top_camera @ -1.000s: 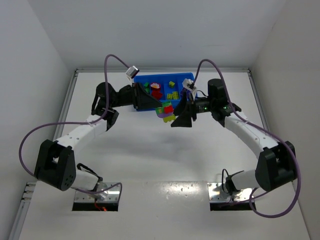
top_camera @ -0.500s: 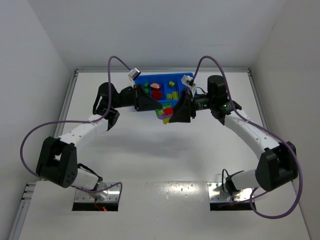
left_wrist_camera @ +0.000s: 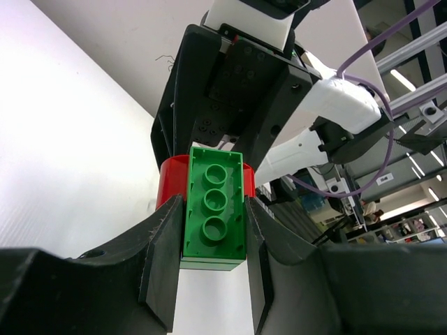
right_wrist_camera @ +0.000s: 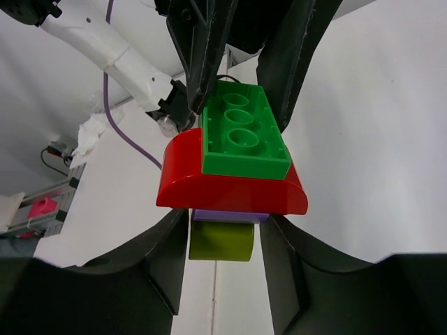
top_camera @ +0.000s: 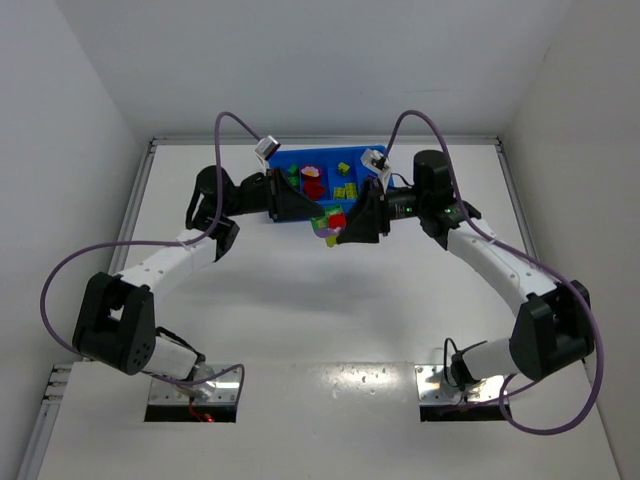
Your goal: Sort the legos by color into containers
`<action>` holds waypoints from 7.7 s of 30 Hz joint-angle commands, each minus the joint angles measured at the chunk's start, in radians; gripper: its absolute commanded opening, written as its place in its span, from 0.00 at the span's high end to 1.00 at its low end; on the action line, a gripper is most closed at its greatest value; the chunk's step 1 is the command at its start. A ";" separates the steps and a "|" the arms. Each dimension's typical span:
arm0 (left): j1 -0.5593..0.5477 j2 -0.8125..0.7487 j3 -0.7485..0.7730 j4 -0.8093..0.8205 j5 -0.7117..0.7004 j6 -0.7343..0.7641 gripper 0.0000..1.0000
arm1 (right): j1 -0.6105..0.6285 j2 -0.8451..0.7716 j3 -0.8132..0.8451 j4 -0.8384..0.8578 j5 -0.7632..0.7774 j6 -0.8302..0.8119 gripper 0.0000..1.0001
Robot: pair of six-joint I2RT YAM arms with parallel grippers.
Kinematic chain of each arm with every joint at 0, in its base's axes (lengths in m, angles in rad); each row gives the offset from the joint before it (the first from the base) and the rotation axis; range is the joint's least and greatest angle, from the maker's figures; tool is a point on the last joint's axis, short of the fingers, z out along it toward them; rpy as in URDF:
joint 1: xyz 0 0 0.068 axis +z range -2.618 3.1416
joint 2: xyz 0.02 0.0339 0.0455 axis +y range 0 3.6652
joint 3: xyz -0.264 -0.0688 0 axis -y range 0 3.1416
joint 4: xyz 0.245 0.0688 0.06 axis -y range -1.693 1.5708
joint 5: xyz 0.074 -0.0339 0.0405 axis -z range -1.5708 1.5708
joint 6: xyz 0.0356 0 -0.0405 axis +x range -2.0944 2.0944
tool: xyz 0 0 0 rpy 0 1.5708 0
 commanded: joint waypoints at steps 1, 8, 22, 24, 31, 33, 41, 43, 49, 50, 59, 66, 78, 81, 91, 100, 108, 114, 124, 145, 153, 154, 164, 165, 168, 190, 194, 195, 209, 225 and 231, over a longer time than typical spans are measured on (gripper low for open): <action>0.009 0.002 -0.002 0.072 0.002 -0.014 1.00 | 0.023 0.000 0.034 0.073 -0.013 0.005 0.55; 0.019 0.002 -0.002 0.094 -0.017 -0.033 1.00 | 0.023 0.000 0.014 0.083 -0.022 0.005 0.91; 0.104 0.002 0.031 0.155 -0.026 -0.080 1.00 | 0.023 -0.040 -0.040 -0.060 -0.040 -0.124 0.98; 0.105 0.002 0.031 0.155 -0.026 -0.080 1.00 | 0.023 -0.051 -0.058 -0.078 -0.040 -0.135 0.98; 0.114 -0.068 0.018 -0.149 0.023 0.190 1.00 | 0.003 -0.072 -0.080 -0.163 0.006 -0.234 0.98; 0.114 -0.095 0.099 -0.460 -0.007 0.452 1.00 | -0.009 -0.081 -0.068 -0.209 0.018 -0.259 0.98; 0.003 -0.116 0.140 -1.242 -0.639 1.285 1.00 | -0.053 -0.120 -0.048 -0.342 0.107 -0.383 0.98; -0.041 -0.093 0.101 -1.251 -0.720 1.328 1.00 | -0.064 -0.120 -0.048 -0.362 0.116 -0.383 0.98; -0.126 0.032 0.019 -1.251 -0.876 1.349 1.00 | -0.098 -0.129 -0.038 -0.362 0.116 -0.383 0.98; -0.135 0.042 0.006 -1.222 -0.847 1.359 1.00 | -0.098 -0.129 -0.038 -0.362 0.116 -0.383 0.98; -0.190 0.184 0.017 -1.188 -0.857 1.368 0.85 | -0.107 -0.129 -0.048 -0.362 0.116 -0.374 0.98; -0.184 0.163 0.043 -1.188 -0.755 1.359 0.26 | -0.107 -0.138 -0.057 -0.362 0.107 -0.374 0.98; -0.004 -0.016 0.251 -1.323 -0.309 1.415 0.22 | -0.107 -0.147 -0.095 -0.371 0.098 -0.392 0.98; 0.026 -0.016 0.342 -1.415 -0.166 1.487 0.22 | -0.098 -0.147 -0.114 -0.361 0.072 -0.402 0.98; -0.070 0.137 0.614 -1.883 0.020 1.840 0.22 | -0.070 -0.071 -0.058 -0.536 0.043 -0.575 0.98; -0.147 0.151 0.620 -1.833 0.031 1.778 0.21 | -0.015 -0.040 -0.008 -0.580 0.052 -0.626 0.98; -0.194 0.151 0.611 -1.712 0.031 1.667 0.19 | 0.034 0.000 0.029 -0.589 0.061 -0.626 0.98; -0.204 0.151 0.600 -1.644 0.022 1.604 0.23 | 0.054 0.020 0.061 -0.589 0.061 -0.616 0.98; -0.222 0.132 0.546 -1.517 -0.031 1.509 0.26 | 0.063 0.020 0.092 -0.589 0.043 -0.607 0.98; -0.251 0.142 0.506 -1.504 0.015 1.500 0.46 | 0.063 0.011 0.101 -0.533 0.046 -0.541 0.98; -0.251 0.132 0.506 -1.504 -0.004 1.500 0.99 | 0.063 -0.011 0.055 -0.523 0.057 -0.541 0.98; -0.236 0.132 0.506 -1.494 -0.004 1.500 1.00 | 0.063 -0.024 0.045 -0.523 0.067 -0.541 0.98; -0.077 0.123 0.577 -1.354 0.061 1.343 1.00 | 0.040 -0.132 -0.112 -0.505 0.155 -0.575 0.98; -0.067 0.123 0.586 -1.354 0.061 1.343 1.00 | 0.028 -0.132 -0.123 -0.505 0.155 -0.586 0.98; -0.027 0.123 0.586 -1.333 0.051 1.333 1.00 | 0.019 -0.132 -0.123 -0.505 0.196 -0.598 0.98; 0.074 -0.268 0.253 -1.136 -0.468 1.167 1.00 | 0.008 0.636 0.623 -0.180 0.958 -0.320 0.98; 0.074 -0.268 0.253 -1.136 -0.468 1.167 1.00 | 0.008 0.705 0.656 -0.157 1.021 -0.329 0.98; 0.074 -0.257 0.253 -1.136 -0.477 1.167 1.00 | 0.008 0.718 0.656 -0.157 1.021 -0.329 0.98; 0.083 -0.156 0.210 -1.075 -0.408 1.155 1.00 | 0.008 0.649 0.623 -0.138 1.103 -0.310 0.25; -0.132 0.480 0.629 -0.874 -0.501 1.063 0.97 | -0.339 -0.250 0.069 -0.376 0.965 -0.265 0.25; -0.150 0.752 0.949 -0.863 -0.521 1.026 0.94 | -0.443 -0.322 -0.057 -0.344 0.837 -0.201 0.25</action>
